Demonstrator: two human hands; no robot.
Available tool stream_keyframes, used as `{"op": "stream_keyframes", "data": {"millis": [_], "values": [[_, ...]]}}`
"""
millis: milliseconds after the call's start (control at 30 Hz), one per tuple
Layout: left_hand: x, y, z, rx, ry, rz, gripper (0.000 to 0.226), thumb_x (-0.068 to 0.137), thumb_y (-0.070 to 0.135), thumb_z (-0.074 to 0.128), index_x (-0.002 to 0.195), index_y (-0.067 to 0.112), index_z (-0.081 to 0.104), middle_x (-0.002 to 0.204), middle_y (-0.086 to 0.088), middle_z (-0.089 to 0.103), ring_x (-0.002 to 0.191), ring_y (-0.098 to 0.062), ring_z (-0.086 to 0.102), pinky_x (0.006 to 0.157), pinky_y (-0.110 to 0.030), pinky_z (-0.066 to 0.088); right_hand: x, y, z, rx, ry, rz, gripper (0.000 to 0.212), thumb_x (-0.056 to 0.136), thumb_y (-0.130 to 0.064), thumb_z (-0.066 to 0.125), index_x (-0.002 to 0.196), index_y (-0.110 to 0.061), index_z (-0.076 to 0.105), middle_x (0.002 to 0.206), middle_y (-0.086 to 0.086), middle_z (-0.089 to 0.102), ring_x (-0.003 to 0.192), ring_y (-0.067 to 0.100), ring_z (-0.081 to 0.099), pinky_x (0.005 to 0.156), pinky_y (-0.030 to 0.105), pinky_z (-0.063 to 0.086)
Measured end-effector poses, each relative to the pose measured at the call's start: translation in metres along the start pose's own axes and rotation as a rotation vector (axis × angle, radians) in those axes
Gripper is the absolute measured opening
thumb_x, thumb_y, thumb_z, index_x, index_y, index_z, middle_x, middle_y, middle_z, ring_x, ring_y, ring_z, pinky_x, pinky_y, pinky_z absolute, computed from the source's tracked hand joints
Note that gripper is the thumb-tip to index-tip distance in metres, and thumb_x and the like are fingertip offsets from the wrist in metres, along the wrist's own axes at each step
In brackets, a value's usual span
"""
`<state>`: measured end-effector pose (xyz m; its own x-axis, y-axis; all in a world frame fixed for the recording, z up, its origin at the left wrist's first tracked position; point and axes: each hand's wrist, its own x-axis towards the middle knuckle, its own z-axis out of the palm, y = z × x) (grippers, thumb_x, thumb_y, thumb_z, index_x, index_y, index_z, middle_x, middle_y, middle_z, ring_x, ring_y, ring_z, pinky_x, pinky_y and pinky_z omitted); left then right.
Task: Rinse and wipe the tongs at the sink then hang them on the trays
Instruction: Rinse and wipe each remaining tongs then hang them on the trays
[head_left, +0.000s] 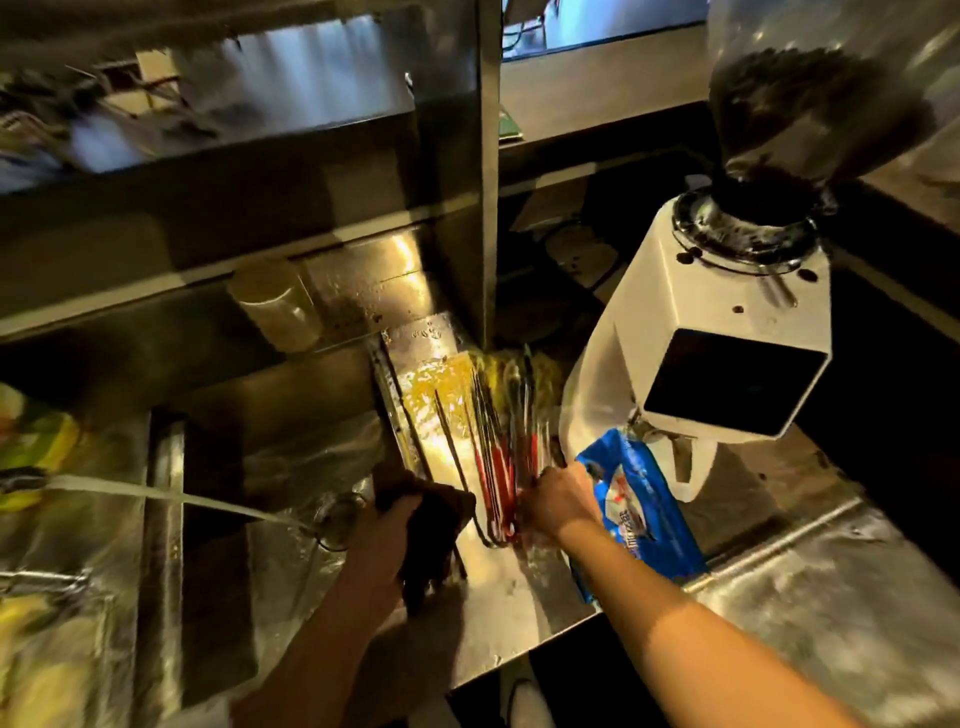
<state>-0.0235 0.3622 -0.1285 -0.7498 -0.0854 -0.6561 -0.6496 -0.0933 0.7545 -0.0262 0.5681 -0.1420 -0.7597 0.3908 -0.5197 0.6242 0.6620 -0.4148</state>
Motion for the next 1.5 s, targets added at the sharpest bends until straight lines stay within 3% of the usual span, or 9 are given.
{"op": "stream_keyframes", "data": {"millis": [100, 267, 367, 533, 733, 900, 1100, 1300, 1500], "values": [[0.009, -0.002, 0.01, -0.078, 0.076, -0.046, 0.035, 0.092, 0.016, 0.064, 0.123, 0.0, 0.061, 0.114, -0.025, 0.068, 0.105, -0.043, 0.067, 0.096, -0.061, 0.052, 0.002, -0.001, -0.001, -0.04, 0.07, -0.029, 0.03, 0.094, -0.03, 0.056, 0.114, -0.009, 0.063, 0.13, 0.015, 0.042, 0.119, 0.033, 0.042, 0.091, 0.037, 0.043], [0.007, 0.003, 0.021, -0.155, 0.084, -0.024, 0.031, 0.092, 0.013, 0.064, 0.12, 0.001, 0.063, 0.111, -0.022, 0.071, 0.105, -0.042, 0.068, 0.098, -0.058, 0.052, -0.009, -0.01, -0.017, 0.095, 0.281, -0.044, 0.023, 0.091, -0.037, 0.054, 0.083, -0.019, 0.042, 0.118, 0.008, 0.037, 0.095, 0.019, 0.04, 0.066, 0.027, 0.037], [0.001, 0.007, 0.015, -0.228, 0.052, -0.016, 0.026, 0.095, 0.015, 0.06, 0.118, 0.003, 0.064, 0.111, -0.022, 0.071, 0.105, -0.042, 0.068, 0.096, -0.059, 0.052, -0.018, -0.013, -0.03, 0.209, 0.248, -0.1, 0.026, 0.089, -0.036, 0.059, 0.077, -0.024, 0.04, 0.114, 0.001, 0.036, 0.085, 0.02, 0.054, 0.056, 0.033, 0.051], [-0.005, 0.015, -0.013, -0.322, 0.053, 0.039, 0.022, 0.097, 0.019, 0.057, 0.115, 0.006, 0.065, 0.106, -0.018, 0.073, 0.097, -0.04, 0.07, 0.083, -0.052, 0.058, -0.035, -0.04, -0.043, 0.163, 0.076, -0.295, 0.032, 0.09, -0.027, 0.064, 0.116, -0.01, 0.056, 0.116, 0.007, 0.053, 0.092, 0.026, 0.06, 0.076, 0.031, 0.049], [-0.007, 0.021, -0.096, -0.512, 0.067, 0.086, 0.032, 0.105, 0.024, 0.037, 0.108, 0.007, 0.064, 0.101, -0.016, 0.067, 0.089, -0.03, 0.066, 0.075, -0.038, 0.055, -0.075, -0.107, -0.032, 0.51, -0.445, -0.378, 0.041, 0.089, -0.007, 0.063, 0.122, -0.014, 0.04, 0.095, 0.009, 0.062, 0.072, 0.019, 0.063, 0.058, 0.034, 0.051], [-0.011, 0.023, -0.168, -0.679, 0.013, 0.128, 0.042, 0.104, 0.031, 0.035, 0.1, 0.007, 0.069, 0.082, -0.009, 0.075, 0.072, -0.02, 0.075, 0.067, -0.032, 0.063, -0.097, -0.152, 0.004, 0.525, -0.731, -0.366, 0.02, 0.089, -0.011, 0.06, 0.105, -0.022, 0.063, 0.08, 0.001, 0.073, 0.062, 0.013, 0.066, 0.052, 0.026, 0.05], [-0.004, 0.037, -0.203, -0.666, -0.012, 0.189, 0.042, 0.104, 0.038, 0.033, 0.107, 0.005, 0.059, 0.093, -0.013, 0.068, 0.084, -0.025, 0.067, 0.084, -0.041, 0.052, -0.119, -0.192, 0.052, 0.517, -0.867, -0.312, 0.038, 0.076, -0.02, 0.065, 0.11, -0.003, 0.067, 0.096, 0.022, 0.07, 0.064, 0.019, 0.059, 0.052, 0.027, 0.046], [0.019, 0.065, -0.203, -0.504, 0.137, 0.037, 0.05, 0.102, 0.043, 0.045, 0.12, -0.002, 0.06, 0.107, -0.02, 0.067, 0.1, -0.034, 0.065, 0.096, -0.047, 0.052, -0.132, -0.218, 0.081, 0.537, -0.921, -0.269, 0.013, 0.09, -0.015, 0.055, 0.099, -0.008, 0.061, 0.084, 0.01, 0.067, 0.056, 0.013, 0.054, 0.049, 0.026, 0.044], [0.05, 0.088, -0.229, -0.418, 0.255, -0.032, 0.039, 0.095, 0.026, 0.061, 0.118, -0.005, 0.061, 0.106, -0.027, 0.068, 0.078, -0.037, 0.066, 0.074, -0.056, 0.057, -0.138, -0.219, 0.084, 0.366, -0.914, -0.317, 0.024, 0.076, -0.032, 0.059, 0.083, -0.011, 0.069, 0.075, 0.007, 0.065, 0.057, 0.015, 0.054, 0.059, 0.03, 0.047]]}}
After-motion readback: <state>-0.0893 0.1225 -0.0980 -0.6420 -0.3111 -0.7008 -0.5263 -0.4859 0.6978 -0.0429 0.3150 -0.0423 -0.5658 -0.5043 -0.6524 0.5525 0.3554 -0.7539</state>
